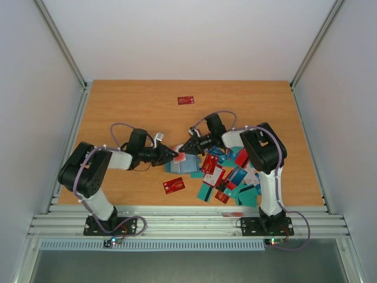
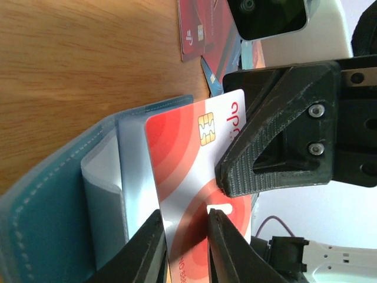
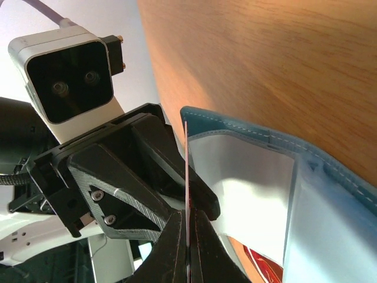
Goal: Put the credit cards into the card holder
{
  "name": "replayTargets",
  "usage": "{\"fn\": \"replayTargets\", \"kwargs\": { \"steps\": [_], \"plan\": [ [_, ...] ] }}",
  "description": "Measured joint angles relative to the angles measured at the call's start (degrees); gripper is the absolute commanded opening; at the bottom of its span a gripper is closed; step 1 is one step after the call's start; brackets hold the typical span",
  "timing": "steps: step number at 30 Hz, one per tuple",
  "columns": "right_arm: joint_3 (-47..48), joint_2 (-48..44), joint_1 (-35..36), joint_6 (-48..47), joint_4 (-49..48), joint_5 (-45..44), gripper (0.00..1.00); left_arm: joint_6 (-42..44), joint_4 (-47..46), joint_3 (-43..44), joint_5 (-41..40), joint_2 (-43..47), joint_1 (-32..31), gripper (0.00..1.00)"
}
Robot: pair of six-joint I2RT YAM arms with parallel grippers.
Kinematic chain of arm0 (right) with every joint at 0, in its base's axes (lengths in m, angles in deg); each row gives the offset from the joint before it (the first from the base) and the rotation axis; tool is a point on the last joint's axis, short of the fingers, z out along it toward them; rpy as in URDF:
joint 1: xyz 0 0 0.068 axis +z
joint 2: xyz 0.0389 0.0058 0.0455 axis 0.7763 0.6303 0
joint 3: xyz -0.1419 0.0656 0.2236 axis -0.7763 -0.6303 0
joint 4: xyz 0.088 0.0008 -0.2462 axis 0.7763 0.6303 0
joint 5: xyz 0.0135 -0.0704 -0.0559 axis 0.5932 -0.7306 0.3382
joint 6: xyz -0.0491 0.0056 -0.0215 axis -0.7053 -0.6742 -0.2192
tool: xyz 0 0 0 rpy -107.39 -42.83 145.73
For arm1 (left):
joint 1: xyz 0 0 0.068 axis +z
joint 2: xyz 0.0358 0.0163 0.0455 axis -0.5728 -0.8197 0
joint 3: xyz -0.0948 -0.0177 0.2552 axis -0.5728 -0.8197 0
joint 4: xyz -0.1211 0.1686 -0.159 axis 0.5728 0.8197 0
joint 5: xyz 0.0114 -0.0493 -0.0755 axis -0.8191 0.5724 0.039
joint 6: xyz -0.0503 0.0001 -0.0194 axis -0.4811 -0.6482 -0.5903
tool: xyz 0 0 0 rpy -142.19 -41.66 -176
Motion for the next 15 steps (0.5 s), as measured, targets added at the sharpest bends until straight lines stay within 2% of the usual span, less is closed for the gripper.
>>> {"fn": "replayTargets", "kwargs": {
  "steps": [5, 8, 15],
  "plan": [
    [-0.6, 0.3, -0.7, 1.4, -2.0, 0.2, 0.01, -2.4, -3.5, -0.3, 1.3, -1.1, 0.7, 0.01],
    [-0.8, 0.5, -0.9, 1.6, -2.7, 0.3, 0.03, -3.2, -4.8, -0.3, 2.0, -1.1, 0.9, 0.0],
    [-0.7, 0.5, -0.8, 1.1, -1.8, 0.2, 0.36, -3.6, -6.4, -0.3, 3.4, -1.2, 1.1, 0.0]
  ]
}}
